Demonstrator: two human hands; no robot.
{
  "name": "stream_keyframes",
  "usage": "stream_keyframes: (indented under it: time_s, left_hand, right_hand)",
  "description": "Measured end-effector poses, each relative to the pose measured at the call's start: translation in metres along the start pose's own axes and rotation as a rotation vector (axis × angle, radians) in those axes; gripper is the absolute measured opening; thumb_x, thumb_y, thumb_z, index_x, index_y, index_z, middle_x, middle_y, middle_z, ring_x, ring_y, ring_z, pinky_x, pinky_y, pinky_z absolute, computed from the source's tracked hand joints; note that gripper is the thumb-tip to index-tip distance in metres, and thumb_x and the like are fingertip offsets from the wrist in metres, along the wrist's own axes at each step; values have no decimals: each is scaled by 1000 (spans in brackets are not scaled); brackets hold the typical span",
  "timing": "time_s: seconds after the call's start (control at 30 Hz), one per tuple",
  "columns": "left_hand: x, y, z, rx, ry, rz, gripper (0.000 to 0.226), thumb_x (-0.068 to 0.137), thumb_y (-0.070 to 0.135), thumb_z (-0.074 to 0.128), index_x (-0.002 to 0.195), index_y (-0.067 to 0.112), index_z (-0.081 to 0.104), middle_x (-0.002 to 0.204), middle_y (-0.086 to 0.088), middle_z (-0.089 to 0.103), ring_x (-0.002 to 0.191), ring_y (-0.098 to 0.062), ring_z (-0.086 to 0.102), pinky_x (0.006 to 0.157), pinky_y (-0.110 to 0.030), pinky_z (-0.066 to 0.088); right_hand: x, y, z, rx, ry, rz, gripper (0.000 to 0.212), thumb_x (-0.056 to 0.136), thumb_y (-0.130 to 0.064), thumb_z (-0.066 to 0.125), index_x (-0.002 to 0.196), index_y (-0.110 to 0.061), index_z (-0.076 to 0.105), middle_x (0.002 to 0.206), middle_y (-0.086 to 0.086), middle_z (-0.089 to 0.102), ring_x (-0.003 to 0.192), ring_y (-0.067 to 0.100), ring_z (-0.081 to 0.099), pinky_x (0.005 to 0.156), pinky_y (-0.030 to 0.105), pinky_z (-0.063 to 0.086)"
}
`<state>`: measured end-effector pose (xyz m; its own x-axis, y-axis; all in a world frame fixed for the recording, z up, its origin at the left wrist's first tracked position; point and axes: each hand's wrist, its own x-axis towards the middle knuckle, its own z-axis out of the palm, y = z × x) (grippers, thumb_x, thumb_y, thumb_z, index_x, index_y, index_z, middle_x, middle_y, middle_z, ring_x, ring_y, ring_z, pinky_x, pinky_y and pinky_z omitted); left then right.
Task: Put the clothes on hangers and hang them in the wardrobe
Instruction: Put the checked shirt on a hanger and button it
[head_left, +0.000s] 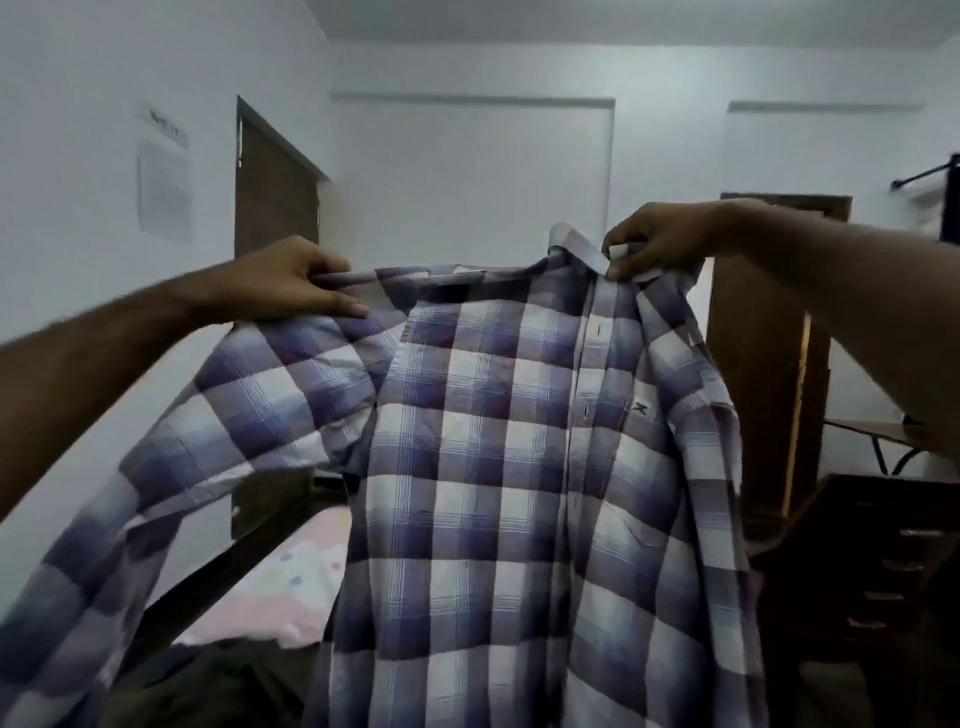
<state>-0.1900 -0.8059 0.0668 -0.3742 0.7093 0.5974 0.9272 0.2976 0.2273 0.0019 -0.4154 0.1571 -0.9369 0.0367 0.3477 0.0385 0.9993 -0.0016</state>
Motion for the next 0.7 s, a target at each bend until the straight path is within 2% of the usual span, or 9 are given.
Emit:
stream_keyframes:
  time_s: [0.1, 0.2, 0.27, 0.37, 0.4, 0.47, 0.53, 0.6, 0.7]
  left_hand:
    - [-15, -64, 56, -227, -142, -240, 18, 86, 25, 76, 99, 13, 79, 92, -10, 78, 82, -21, 73, 74, -32, 60]
    - [-41, -131, 135, -311, -235, -433, 17, 90, 22, 73, 101, 10, 78, 93, -14, 77, 84, -28, 74, 71, -32, 61]
    - [-53, -172, 185, -283, -239, -518, 20, 89, 26, 74, 100, 10, 77, 90, -13, 76, 83, -29, 74, 71, -36, 61]
    - [-47, -223, 248, -95, -197, -508, 20, 92, 33, 72, 97, 14, 77, 83, -8, 74, 79, -30, 70, 69, -43, 57]
    - [-39, -236, 267, 3, -137, -484, 19, 94, 32, 69, 98, 15, 75, 83, -7, 72, 77, -29, 68, 65, -38, 53]
    - [-19, -264, 306, 274, -9, -446, 16, 96, 27, 63, 102, 14, 70, 90, -9, 67, 78, -31, 63, 66, -35, 44]
    - [-2, -286, 348, 591, -32, -435, 32, 90, 17, 63, 121, 9, 59, 112, -17, 58, 92, -39, 61, 74, -44, 47]
    - [2, -308, 392, 784, -133, -432, 59, 86, 18, 65, 141, 7, 44, 131, -20, 48, 111, -43, 54, 88, -55, 46]
    - [-12, -304, 464, 643, -206, -264, 54, 90, 26, 63, 141, 12, 48, 140, -18, 50, 121, -39, 51, 94, -55, 46]
  right_hand:
    - [44, 25, 90, 61, -92, 6, 10, 92, -27, 75, 94, -18, 71, 91, 1, 74, 78, 14, 68, 61, 20, 55]
    - [83, 47, 200, 109, -279, -2, 8, 91, -20, 76, 87, -22, 69, 77, -9, 68, 70, 6, 60, 56, 15, 48]
    - [110, 60, 266, 144, -424, 17, 7, 91, -18, 77, 88, -21, 71, 74, -12, 68, 69, 4, 59, 58, 16, 48]
    - [156, 77, 338, 102, -566, 84, 5, 90, -19, 77, 90, -22, 73, 79, -8, 72, 75, 12, 61, 62, 19, 49]
    - [175, 81, 359, 60, -507, 106, 6, 91, -20, 75, 96, -19, 72, 90, -1, 74, 83, 17, 62, 68, 22, 49]
    - [208, 90, 409, -140, -171, 140, 26, 94, -23, 64, 120, -19, 63, 123, 12, 65, 109, 30, 59, 90, 36, 47]
    - [213, 91, 471, -200, 76, 230, 53, 90, -20, 58, 141, -23, 44, 144, 14, 45, 129, 36, 46, 106, 54, 33]
    - [196, 91, 539, -130, 32, 313, 66, 90, -23, 59, 150, -23, 32, 151, 12, 36, 134, 37, 42, 110, 59, 29]
    - [149, 105, 628, 14, -265, 490, 76, 93, -52, 60, 152, -16, 26, 152, 16, 35, 136, 41, 42, 108, 58, 36]
